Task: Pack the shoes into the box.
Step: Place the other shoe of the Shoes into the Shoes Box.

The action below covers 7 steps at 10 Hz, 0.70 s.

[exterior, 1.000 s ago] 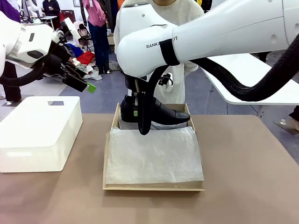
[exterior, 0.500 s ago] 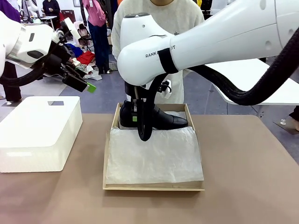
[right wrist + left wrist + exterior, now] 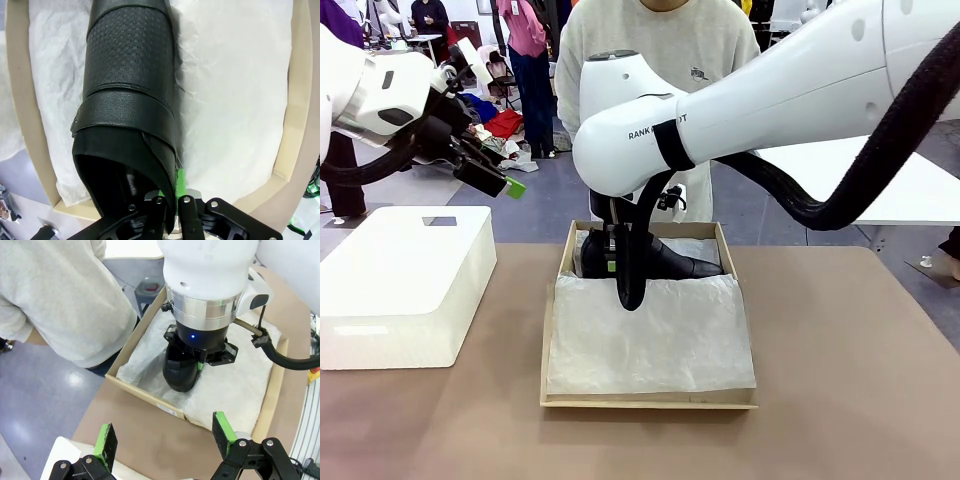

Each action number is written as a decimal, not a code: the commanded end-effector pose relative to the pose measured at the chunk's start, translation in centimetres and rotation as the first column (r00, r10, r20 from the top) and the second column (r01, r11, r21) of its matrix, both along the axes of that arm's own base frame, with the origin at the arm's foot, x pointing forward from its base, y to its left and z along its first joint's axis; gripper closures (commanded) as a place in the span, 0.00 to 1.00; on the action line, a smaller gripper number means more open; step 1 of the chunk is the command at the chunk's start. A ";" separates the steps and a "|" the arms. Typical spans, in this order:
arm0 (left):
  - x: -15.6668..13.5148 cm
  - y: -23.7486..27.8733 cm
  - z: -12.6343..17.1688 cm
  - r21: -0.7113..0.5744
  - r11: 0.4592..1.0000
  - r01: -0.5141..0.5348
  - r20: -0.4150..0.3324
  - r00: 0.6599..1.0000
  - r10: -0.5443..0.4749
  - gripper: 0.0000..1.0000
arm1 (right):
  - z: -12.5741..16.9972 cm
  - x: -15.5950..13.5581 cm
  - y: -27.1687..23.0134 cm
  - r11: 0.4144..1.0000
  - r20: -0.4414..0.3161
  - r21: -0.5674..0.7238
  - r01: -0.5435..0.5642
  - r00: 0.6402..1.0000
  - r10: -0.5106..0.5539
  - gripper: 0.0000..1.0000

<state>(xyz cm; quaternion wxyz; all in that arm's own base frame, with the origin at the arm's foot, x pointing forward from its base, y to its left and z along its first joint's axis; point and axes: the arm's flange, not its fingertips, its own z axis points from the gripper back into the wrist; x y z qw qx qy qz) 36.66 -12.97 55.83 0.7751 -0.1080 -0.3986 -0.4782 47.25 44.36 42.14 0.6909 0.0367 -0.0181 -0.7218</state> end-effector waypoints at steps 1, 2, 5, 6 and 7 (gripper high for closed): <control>0.1 0.1 0.0 -0.011 1.000 0.006 -0.003 1.000 -0.006 0.00 | 0.2 0.7 0.5 1.000 -0.004 -0.019 -0.001 1.000 0.000 1.00; 0.1 0.1 0.0 -0.011 1.000 0.006 -0.003 1.000 -0.006 0.00 | -0.3 0.8 0.6 0.999 0.002 -0.030 0.012 1.000 -0.012 1.00; 0.1 0.1 0.0 -0.011 1.000 0.006 -0.003 1.000 -0.006 0.00 | -0.6 1.1 0.9 0.999 -0.025 -0.033 0.021 0.999 -0.022 0.92; 0.1 0.1 0.0 -0.011 1.000 0.006 -0.003 1.000 -0.006 0.00 | -0.6 1.2 0.9 0.999 -0.030 -0.034 0.018 0.999 -0.019 0.73; 0.1 0.1 0.0 -0.011 1.000 0.006 -0.003 1.000 -0.006 0.00 | -0.4 1.3 0.7 0.999 -0.035 -0.032 0.021 0.999 -0.022 0.54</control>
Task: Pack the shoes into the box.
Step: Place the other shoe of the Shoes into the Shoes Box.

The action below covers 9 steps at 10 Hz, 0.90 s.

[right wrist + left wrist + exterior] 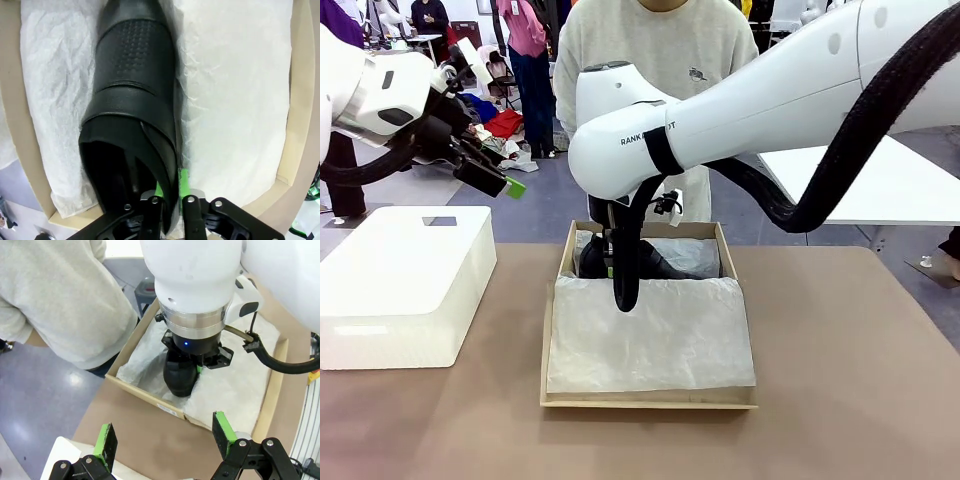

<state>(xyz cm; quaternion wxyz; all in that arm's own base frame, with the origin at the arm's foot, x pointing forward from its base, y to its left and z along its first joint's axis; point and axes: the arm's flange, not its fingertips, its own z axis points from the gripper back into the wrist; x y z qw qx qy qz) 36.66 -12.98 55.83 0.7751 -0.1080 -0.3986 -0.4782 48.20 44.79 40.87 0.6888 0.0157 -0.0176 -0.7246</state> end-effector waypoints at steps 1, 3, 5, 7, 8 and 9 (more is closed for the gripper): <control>0.1 0.1 0.0 -0.011 1.000 0.006 -0.003 1.000 -0.006 0.00 | 1.5 0.6 0.1 1.000 0.001 -0.008 0.022 1.000 -0.022 0.35; 0.1 0.1 0.0 -0.011 1.000 0.006 -0.003 1.000 -0.006 0.00 | 4.2 1.0 -0.3 0.999 0.031 -0.032 0.036 0.999 -0.035 0.00; 0.1 0.1 0.0 -0.011 1.000 0.006 -0.003 1.000 -0.006 0.00 | 6.0 0.9 -0.7 0.999 0.045 -0.029 0.025 0.999 -0.023 0.00; 0.1 0.1 0.0 -0.011 1.000 0.006 -0.003 1.000 -0.006 0.00 | 7.1 0.6 -1.4 0.999 0.047 -0.023 0.023 0.999 -0.022 0.00; 0.1 0.1 0.0 -0.011 1.000 0.006 -0.003 1.000 -0.006 0.00 | 7.6 0.5 -1.7 1.000 0.057 -0.020 0.017 0.998 -0.016 0.00; 0.1 0.1 0.0 -0.011 1.000 0.006 -0.003 1.000 -0.006 0.00 | 8.1 0.3 -2.2 1.000 0.065 -0.019 0.011 0.998 -0.009 0.00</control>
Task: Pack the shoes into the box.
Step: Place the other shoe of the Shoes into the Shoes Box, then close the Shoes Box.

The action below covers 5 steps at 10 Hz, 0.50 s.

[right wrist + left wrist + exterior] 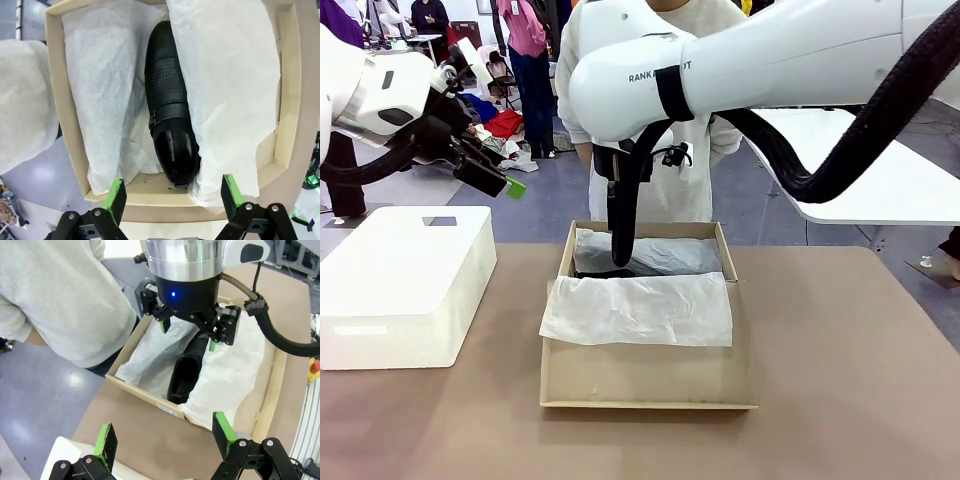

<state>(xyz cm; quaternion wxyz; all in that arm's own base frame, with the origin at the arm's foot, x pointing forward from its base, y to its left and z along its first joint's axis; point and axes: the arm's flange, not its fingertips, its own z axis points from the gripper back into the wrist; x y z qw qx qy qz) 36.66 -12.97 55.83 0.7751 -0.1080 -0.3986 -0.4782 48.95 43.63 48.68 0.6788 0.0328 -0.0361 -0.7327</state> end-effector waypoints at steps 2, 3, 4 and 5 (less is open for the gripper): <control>0.1 0.1 0.0 -0.011 1.000 0.006 -0.003 1.000 -0.006 0.00 | 0.8 -0.9 -2.3 1.000 0.030 -0.026 0.001 1.000 0.000 0.00; 0.1 0.1 0.0 -0.011 1.000 0.006 -0.003 1.000 -0.006 0.00 | 0.5 -0.1 -0.3 1.000 0.006 0.001 0.002 1.000 -0.002 0.00; 0.1 0.1 0.0 -0.011 1.000 0.006 -0.003 1.000 -0.006 0.00 | 0.5 -0.1 -0.3 1.000 0.006 0.001 0.002 1.000 -0.002 0.00; 0.1 0.1 0.0 -0.011 1.000 0.006 -0.003 1.000 -0.006 0.00 | 0.5 -0.1 -0.3 1.000 0.006 0.001 0.002 1.000 -0.002 0.00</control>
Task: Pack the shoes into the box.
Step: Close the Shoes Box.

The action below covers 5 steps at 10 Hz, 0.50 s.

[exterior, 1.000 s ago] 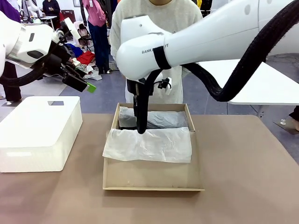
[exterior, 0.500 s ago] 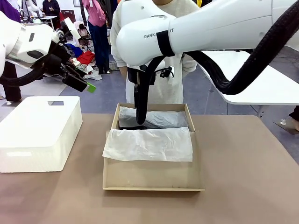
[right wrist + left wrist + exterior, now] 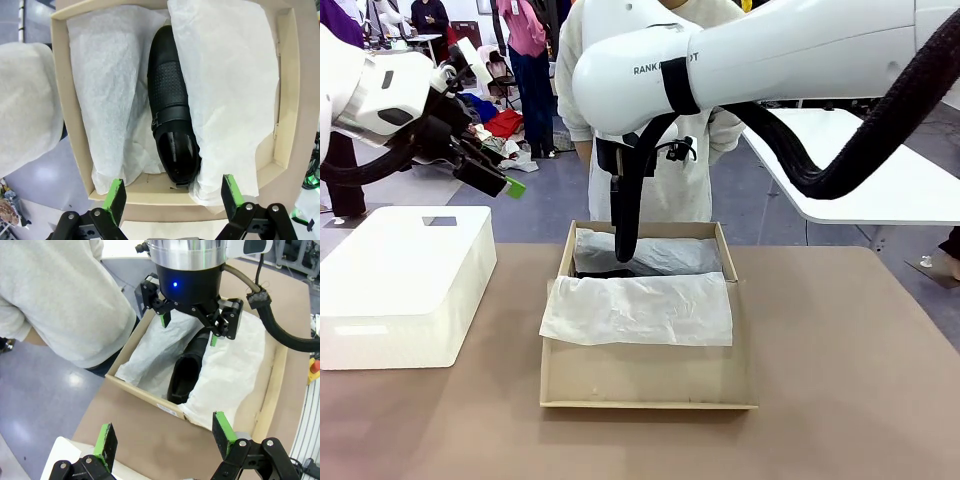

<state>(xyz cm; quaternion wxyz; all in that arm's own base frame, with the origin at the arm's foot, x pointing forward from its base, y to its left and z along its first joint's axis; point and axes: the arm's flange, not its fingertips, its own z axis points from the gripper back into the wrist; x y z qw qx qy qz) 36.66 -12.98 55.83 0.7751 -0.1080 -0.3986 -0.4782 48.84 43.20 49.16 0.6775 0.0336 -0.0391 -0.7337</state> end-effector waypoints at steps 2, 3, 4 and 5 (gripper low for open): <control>0.1 0.1 0.0 -0.011 1.000 0.006 -0.003 1.000 -0.006 0.00 | 0.0 0.0 0.0 1.000 0.000 0.000 0.000 1.000 0.000 0.00; 0.1 0.1 0.0 -0.011 1.000 0.006 -0.003 1.000 -0.006 0.00 | 1.5 0.2 -1.5 0.997 0.032 -0.012 -0.077 0.997 0.077 0.00; 0.1 0.1 0.0 -0.011 1.000 0.006 -0.003 1.000 -0.006 0.00 | 3.0 0.2 -3.2 0.986 0.045 -0.016 -0.166 0.985 0.167 0.00; 0.1 0.1 0.0 -0.011 1.000 0.006 -0.003 1.000 -0.006 0.00 | 4.0 0.5 -4.8 0.964 0.058 -0.052 -0.261 0.963 0.264 0.00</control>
